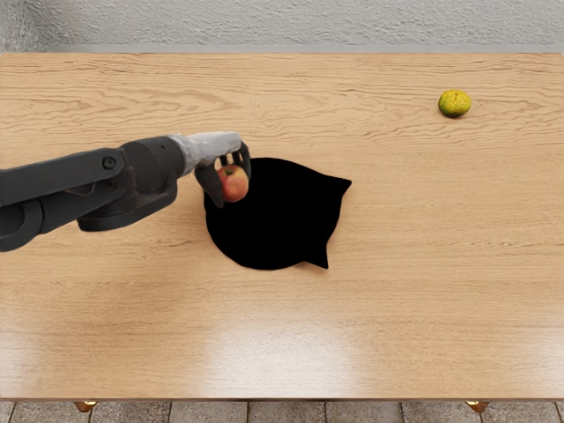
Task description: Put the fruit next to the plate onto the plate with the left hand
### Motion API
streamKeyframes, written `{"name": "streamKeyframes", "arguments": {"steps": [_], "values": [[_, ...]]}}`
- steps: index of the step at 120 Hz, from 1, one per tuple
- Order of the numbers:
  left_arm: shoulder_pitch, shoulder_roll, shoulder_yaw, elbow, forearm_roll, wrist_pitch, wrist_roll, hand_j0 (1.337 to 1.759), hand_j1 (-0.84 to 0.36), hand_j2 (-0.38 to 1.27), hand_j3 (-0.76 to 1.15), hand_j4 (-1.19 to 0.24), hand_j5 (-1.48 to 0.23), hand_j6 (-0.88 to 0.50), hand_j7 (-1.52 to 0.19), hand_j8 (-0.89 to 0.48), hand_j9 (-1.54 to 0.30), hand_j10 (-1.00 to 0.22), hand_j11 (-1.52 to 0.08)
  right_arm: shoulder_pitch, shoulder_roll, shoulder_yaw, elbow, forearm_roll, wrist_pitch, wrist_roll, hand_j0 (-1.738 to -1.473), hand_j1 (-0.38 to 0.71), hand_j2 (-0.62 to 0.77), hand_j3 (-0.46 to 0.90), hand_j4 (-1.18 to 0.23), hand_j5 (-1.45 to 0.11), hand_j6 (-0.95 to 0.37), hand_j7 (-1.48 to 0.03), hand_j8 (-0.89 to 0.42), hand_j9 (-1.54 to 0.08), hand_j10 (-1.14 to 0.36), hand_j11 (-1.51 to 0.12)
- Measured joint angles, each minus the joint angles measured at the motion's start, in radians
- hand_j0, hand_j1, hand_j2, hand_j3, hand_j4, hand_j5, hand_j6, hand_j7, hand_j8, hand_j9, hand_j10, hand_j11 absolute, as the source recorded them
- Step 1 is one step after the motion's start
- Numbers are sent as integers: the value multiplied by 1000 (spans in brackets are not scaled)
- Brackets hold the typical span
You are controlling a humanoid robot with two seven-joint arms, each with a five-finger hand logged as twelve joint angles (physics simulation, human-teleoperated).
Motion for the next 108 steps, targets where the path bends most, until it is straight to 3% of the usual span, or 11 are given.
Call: {"name": "streamKeyframes", "arguments": {"steps": [54,64,67,80,84,108], "values": [[43,-112,25,128,25,5,0,1652,-286,303,-4,-581,-882,-433,-886,-532,-894,-661,-896,2,0,0,0,0,0,0,-1658,-349,0,0,0,0,0,0,0,0,0,0],[43,-112,34,138,25,6,-1,1593,-274,112,328,-525,-874,-406,-882,-521,-890,-654,-895,2,0,0,0,0,0,0,-1658,-349,0,0,0,0,0,0,0,0,0,0],[42,-111,36,140,24,6,-1,1577,-270,95,340,-513,-862,-403,-871,-525,-879,-646,-885,2,0,0,0,0,0,0,-1658,-349,0,0,0,0,0,0,0,0,0,0],[38,-110,37,144,24,3,0,1560,-182,1,222,-427,-663,-359,-671,-434,-677,-503,-683,2,0,0,0,0,0,0,-1658,-349,0,0,0,0,0,0,0,0,0,0],[36,-110,35,144,24,3,0,1569,-131,-15,106,-382,-586,-324,-593,-387,-599,-446,-604,2,0,0,0,0,0,0,-1658,-349,0,0,0,0,0,0,0,0,0,0],[29,-105,25,140,14,2,0,1625,120,4,40,-186,-274,-165,-276,-188,-278,-210,-280,2,0,0,0,0,0,0,-1658,-349,0,0,0,0,0,0,0,0,0,0]]}}
